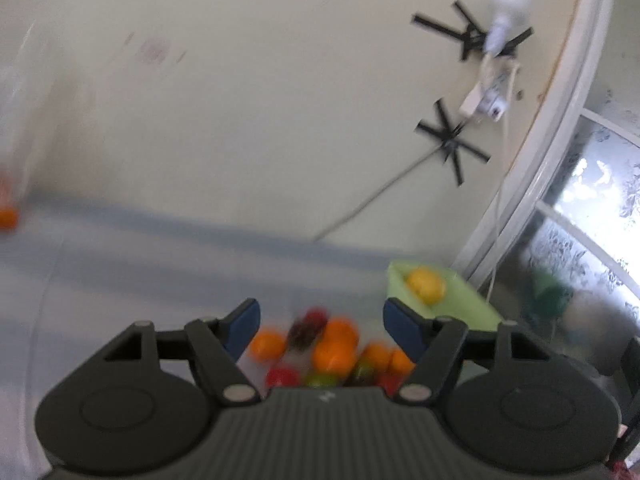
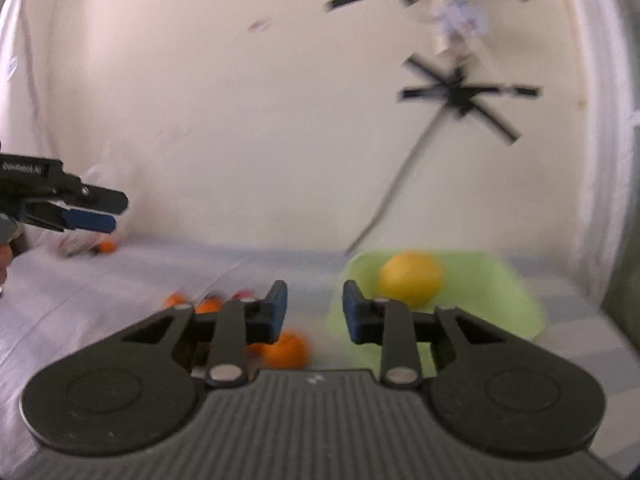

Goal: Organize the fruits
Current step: 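Carry the grapefruit into the green basin and open both grippers, then grasp the red tomato with the left gripper while the right gripper grasps a dark plum, then carry the tomato and plum into the green basin and open both grippers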

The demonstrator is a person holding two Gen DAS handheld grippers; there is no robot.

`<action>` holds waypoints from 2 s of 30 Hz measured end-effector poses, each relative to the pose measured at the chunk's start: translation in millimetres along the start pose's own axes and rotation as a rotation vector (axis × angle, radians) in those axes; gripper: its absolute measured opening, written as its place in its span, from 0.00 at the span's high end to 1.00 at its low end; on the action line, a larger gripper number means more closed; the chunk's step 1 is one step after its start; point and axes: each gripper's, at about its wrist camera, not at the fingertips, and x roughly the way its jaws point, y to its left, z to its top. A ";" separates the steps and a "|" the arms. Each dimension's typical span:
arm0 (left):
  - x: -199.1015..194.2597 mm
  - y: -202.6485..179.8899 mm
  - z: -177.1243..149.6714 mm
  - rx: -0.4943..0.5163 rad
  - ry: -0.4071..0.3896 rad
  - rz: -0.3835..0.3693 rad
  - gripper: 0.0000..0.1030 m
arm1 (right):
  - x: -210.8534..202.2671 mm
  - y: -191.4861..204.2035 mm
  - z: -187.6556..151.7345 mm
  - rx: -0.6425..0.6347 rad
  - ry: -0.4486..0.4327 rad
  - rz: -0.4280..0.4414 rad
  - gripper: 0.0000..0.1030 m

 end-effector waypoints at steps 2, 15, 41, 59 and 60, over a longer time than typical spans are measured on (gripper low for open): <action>2.9 13.2 -13.4 -0.038 0.019 0.001 0.33 | 9.5 14.4 -7.4 -0.023 0.045 0.023 0.71; 47.2 50.4 -32.4 -0.148 0.110 -0.080 0.39 | 41.2 88.5 -23.7 -0.196 0.160 0.077 0.71; 17.9 22.1 -66.9 -0.133 0.156 -0.211 0.73 | -2.8 94.9 -45.8 -0.345 0.170 0.029 0.73; 32.6 -22.7 -83.1 -0.005 0.222 -0.139 0.68 | 5.0 58.1 -53.2 -0.138 0.248 0.083 0.61; 33.3 -24.3 -83.9 0.000 0.225 -0.132 0.68 | 5.7 55.6 -53.2 -0.126 0.250 0.086 0.59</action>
